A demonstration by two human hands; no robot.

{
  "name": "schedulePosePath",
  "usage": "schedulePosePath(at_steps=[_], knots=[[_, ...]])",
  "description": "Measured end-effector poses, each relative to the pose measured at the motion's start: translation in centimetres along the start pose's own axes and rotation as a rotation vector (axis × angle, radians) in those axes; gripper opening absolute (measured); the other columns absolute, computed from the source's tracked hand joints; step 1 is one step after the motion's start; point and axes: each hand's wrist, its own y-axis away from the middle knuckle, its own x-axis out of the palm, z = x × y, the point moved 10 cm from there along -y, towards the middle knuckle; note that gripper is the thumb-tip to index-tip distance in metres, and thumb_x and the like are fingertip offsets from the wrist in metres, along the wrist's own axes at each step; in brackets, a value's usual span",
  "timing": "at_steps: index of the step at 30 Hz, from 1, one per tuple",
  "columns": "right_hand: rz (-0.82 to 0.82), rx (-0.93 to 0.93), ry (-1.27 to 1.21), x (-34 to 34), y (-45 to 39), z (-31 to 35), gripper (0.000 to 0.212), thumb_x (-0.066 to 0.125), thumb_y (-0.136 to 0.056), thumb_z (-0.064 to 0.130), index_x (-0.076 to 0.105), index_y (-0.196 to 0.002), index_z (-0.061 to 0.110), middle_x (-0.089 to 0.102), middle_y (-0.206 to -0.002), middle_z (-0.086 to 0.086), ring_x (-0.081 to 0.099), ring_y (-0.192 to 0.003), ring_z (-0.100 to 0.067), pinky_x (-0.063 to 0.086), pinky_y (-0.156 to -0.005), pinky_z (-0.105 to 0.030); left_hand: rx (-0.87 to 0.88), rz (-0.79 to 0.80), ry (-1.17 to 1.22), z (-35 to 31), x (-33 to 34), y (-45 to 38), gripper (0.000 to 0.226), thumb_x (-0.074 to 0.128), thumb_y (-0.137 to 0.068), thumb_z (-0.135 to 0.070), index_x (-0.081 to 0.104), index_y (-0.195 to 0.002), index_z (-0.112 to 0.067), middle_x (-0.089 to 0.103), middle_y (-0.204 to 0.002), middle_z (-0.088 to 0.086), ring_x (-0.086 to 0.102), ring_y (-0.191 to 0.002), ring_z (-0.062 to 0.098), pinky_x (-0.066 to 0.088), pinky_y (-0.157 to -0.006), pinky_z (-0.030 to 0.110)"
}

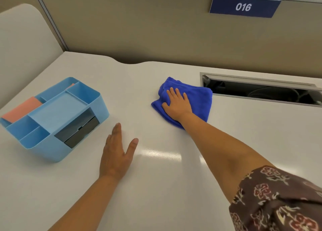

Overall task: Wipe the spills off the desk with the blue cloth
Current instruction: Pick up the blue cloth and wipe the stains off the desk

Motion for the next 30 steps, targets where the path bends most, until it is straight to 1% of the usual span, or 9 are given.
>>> schedulePosePath(at_steps=[5, 7, 9, 13, 16, 18, 21, 26, 30], knots=[[0.035, -0.131, 0.033, 1.1, -0.5, 4.3, 0.064, 0.025, -0.096, 0.046, 0.004, -0.15, 0.018, 0.0, -0.16, 0.0, -0.005, -0.147, -0.02, -0.003, -0.118, -0.042, 0.048, -0.033, -0.004, -0.4, -0.2, 0.0, 0.076, 0.032, -0.084, -0.058, 0.01, -0.148, -0.024, 0.016, -0.157, -0.006, 0.014, -0.144, 0.016, 0.007, -0.113, 0.026], [0.051, -0.2, 0.027, 1.4, -0.2, 6.0, 0.063, 0.026, -0.096, 0.045, 0.004, -0.15, 0.019, 0.0, -0.16, 0.001, -0.004, -0.147, -0.018, -0.004, -0.118, -0.042, 0.051, -0.041, 0.015, -0.3, -0.3, -0.1, 0.072, 0.038, -0.089, -0.052, 0.01, -0.148, -0.023, 0.016, -0.157, -0.005, 0.016, -0.144, 0.017, 0.009, -0.114, 0.028], [0.067, -0.271, 0.018, 1.9, 0.6, 7.4, 0.062, 0.027, -0.096, 0.043, 0.005, -0.15, 0.022, 0.0, -0.16, 0.003, -0.004, -0.147, -0.016, -0.004, -0.119, -0.041, 0.052, -0.035, 0.055, -0.3, -0.4, -0.2, 0.076, 0.037, -0.085, -0.054, 0.007, -0.148, -0.023, 0.016, -0.157, -0.004, 0.016, -0.144, 0.017, 0.013, -0.115, 0.031], [0.095, -0.408, 0.019, 2.3, 3.3, 9.3, 0.059, 0.029, -0.096, 0.04, 0.008, -0.149, 0.024, 0.004, -0.16, 0.005, -0.003, -0.147, -0.014, -0.004, -0.119, -0.039, 0.07, -0.049, 0.157, -0.5, -0.8, -0.1, 0.081, 0.033, -0.08, -0.054, 0.004, -0.148, -0.022, 0.013, -0.157, -0.005, 0.018, -0.143, 0.011, 0.013, -0.109, 0.02], [0.11, -0.483, 0.019, 2.8, 6.0, 10.1, 0.058, 0.03, -0.096, 0.04, 0.01, -0.149, 0.026, 0.005, -0.16, 0.007, -0.002, -0.147, -0.014, -0.005, -0.119, -0.038, 0.078, -0.053, 0.174, -0.3, -0.9, -0.1, 0.08, 0.035, -0.082, -0.053, 0.003, -0.148, -0.022, 0.014, -0.158, -0.004, 0.019, -0.143, 0.011, 0.015, -0.11, 0.023], [0.116, -0.524, 0.023, 3.2, 7.9, 10.4, 0.058, 0.031, -0.096, 0.04, 0.01, -0.149, 0.026, 0.005, -0.16, 0.007, -0.002, -0.147, -0.014, -0.005, -0.119, -0.038, 0.078, -0.075, 0.215, -0.2, -1.0, -0.4, 0.074, 0.04, -0.089, -0.046, 0.003, -0.148, -0.022, 0.017, -0.157, -0.002, 0.023, -0.142, 0.013, 0.019, -0.11, 0.025], [0.112, -0.565, 0.035, 3.5, 10.6, 10.7, 0.059, 0.032, -0.095, 0.041, 0.011, -0.149, 0.026, 0.006, -0.16, 0.006, -0.001, -0.147, -0.014, -0.004, -0.12, -0.04, 0.049, -0.126, 0.282, 0.2, -1.5, -0.9, 0.069, 0.042, -0.093, -0.036, 0.002, -0.148, -0.022, 0.024, -0.154, 0.002, 0.03, -0.139, 0.016, 0.022, -0.105, 0.023], [0.122, -0.648, 0.049, 4.2, 16.3, 11.0, 0.062, 0.036, -0.093, 0.04, 0.013, -0.149, 0.026, 0.007, -0.16, 0.004, 0.0, -0.147, -0.015, -0.006, -0.118, -0.04, 0.052, -0.126, 0.335, 0.6, -1.4, -1.0, 0.067, 0.039, -0.095, -0.034, 0.0, -0.148, -0.021, 0.023, -0.155, 0.004, 0.03, -0.139, 0.017, 0.022, -0.104, 0.023], [0.167, -0.729, 0.029, 4.5, 21.9, 10.9, 0.061, 0.042, -0.092, 0.033, 0.019, -0.148, 0.026, 0.011, -0.159, 0.005, 0.001, -0.147, -0.014, -0.004, -0.119, -0.04, 0.033, -0.099, 0.29, 0.8, -1.1, -1.3, 0.069, 0.039, -0.094, -0.036, 0.0, -0.148, -0.019, 0.023, -0.155, 0.006, 0.028, -0.141, 0.019, 0.022, -0.11, 0.03]])
